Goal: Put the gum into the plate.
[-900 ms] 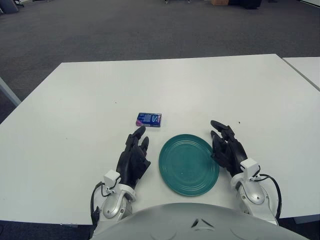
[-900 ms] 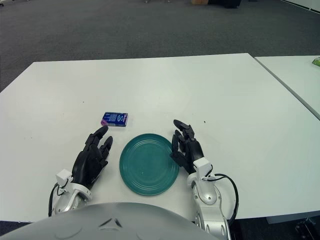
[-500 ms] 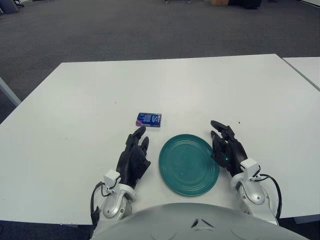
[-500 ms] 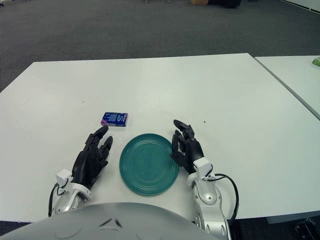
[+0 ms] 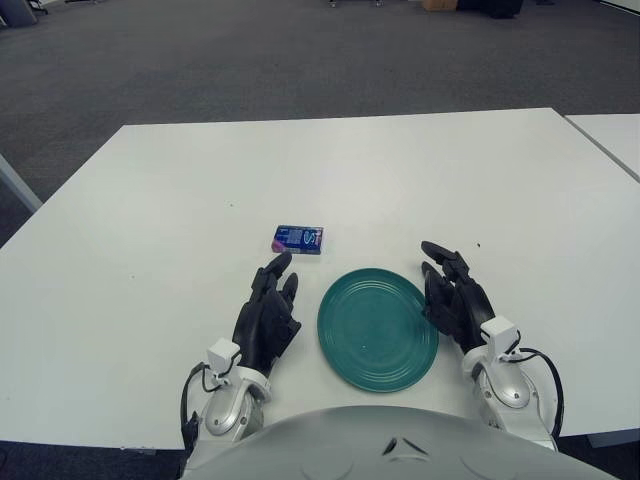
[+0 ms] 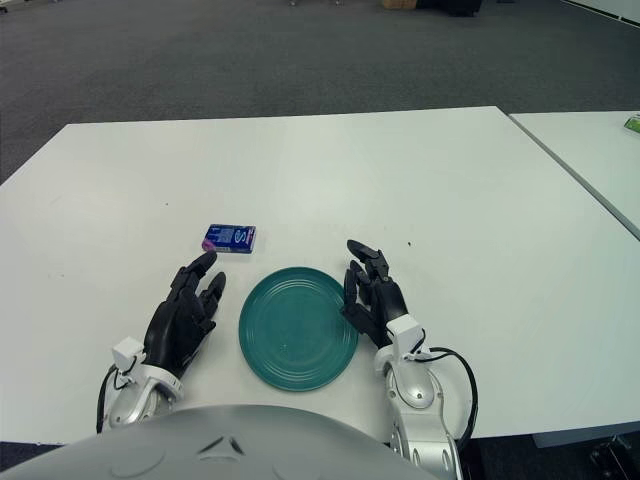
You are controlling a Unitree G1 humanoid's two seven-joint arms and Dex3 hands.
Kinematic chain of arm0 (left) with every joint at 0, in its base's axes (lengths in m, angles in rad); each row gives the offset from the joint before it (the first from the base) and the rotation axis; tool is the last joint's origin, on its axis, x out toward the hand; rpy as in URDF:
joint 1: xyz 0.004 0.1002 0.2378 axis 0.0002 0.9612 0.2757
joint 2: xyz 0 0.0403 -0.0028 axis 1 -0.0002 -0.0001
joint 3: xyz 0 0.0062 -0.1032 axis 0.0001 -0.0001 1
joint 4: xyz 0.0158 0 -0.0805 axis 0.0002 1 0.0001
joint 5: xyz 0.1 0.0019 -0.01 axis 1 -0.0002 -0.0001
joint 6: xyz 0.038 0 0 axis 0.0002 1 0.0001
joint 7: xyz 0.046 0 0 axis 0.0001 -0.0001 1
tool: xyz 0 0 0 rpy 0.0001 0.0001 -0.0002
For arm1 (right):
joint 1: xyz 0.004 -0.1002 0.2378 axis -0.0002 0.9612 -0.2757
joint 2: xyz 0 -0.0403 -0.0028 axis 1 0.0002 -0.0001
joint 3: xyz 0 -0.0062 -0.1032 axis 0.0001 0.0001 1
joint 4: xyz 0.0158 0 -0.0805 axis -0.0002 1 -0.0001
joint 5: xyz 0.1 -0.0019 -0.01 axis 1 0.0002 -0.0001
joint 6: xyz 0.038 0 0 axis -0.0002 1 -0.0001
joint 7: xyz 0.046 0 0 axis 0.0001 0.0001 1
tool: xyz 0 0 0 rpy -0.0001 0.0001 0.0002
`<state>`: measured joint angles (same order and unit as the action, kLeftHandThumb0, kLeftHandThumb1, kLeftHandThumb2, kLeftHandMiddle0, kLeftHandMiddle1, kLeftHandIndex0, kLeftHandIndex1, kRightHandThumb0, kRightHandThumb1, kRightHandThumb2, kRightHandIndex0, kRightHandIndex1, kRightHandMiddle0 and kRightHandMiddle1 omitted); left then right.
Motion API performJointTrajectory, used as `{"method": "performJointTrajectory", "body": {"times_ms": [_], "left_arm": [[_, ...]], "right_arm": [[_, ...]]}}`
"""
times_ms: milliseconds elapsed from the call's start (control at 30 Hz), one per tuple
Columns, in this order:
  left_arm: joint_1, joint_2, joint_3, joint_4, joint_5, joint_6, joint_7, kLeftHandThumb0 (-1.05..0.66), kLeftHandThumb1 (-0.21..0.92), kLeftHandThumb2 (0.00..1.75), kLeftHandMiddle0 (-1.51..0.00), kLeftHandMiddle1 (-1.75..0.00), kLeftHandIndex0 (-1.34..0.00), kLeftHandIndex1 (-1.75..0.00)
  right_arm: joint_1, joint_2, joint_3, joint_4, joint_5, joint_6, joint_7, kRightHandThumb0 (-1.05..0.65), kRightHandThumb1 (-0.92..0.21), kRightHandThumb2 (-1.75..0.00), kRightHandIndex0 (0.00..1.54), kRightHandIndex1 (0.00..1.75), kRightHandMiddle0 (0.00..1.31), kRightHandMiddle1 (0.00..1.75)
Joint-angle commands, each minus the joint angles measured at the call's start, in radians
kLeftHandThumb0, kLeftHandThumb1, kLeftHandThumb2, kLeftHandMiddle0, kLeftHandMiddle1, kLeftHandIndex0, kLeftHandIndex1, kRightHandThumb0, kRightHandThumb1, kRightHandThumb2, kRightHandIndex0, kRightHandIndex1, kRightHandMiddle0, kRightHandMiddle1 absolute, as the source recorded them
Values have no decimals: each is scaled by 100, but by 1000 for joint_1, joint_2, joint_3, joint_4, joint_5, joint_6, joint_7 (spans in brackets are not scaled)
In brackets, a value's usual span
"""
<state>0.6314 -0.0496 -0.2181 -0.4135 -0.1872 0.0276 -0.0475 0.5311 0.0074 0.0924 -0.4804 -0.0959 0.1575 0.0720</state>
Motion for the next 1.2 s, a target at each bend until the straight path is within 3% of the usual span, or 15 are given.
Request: {"method": "performJointTrajectory", "body": {"times_ms": [0, 100, 300, 467, 633, 667, 767, 933, 1167], "left_arm": [[-19, 6, 7, 14, 10, -6, -2, -105, 92, 106, -26, -1, 0, -71], [-46, 8, 16, 18, 32, -10, 8, -103, 92, 106, -27, -1, 0, -72], [-267, 89, 73, 47, 224, 33, 55, -95, 92, 98, -30, -2, 0, -76], [-418, 190, 53, -7, 415, 136, 26, -88, 92, 88, -35, -4, 0, -73], [-494, 234, 15, 33, 551, 164, 36, -87, 92, 81, -32, -2, 0, -75], [-540, 260, -8, 67, 614, 159, 37, -87, 92, 65, -32, -2, -4, -79], [-636, 314, -52, 147, 717, 150, 8, -88, 92, 64, -29, -1, -1, -86], [-737, 380, -82, 257, 755, 112, -71, -91, 92, 59, -27, -1, 0, -95], [-877, 464, -150, 514, 792, -82, -104, -87, 92, 45, -30, -2, -1, -105]], "right_arm": [[87, -24, -6, -10, 3, -17, -3, -66, -92, -93, 29, 1, 0, 62], [86, -27, -6, -12, 1, -18, -2, -66, -92, -93, 29, 1, 0, 61], [81, -29, -8, -11, -2, -16, -2, -67, -92, -93, 29, 1, 0, 62], [77, -32, -8, -10, -11, -12, -3, -67, -92, -94, 29, 0, 0, 62], [73, -29, -10, -10, -10, -5, -4, -68, -92, -94, 29, 1, 0, 62], [72, -27, -10, -10, -8, -2, -4, -68, -92, -94, 29, 1, 0, 62], [70, -22, -10, -9, -5, 3, -6, -68, -92, -94, 30, 1, 0, 62], [71, -21, -7, -10, -8, 8, -10, -68, -92, -94, 30, 1, 0, 63], [79, -16, 0, -15, -10, 2, -21, -67, -92, -93, 30, 1, 0, 63]]}}
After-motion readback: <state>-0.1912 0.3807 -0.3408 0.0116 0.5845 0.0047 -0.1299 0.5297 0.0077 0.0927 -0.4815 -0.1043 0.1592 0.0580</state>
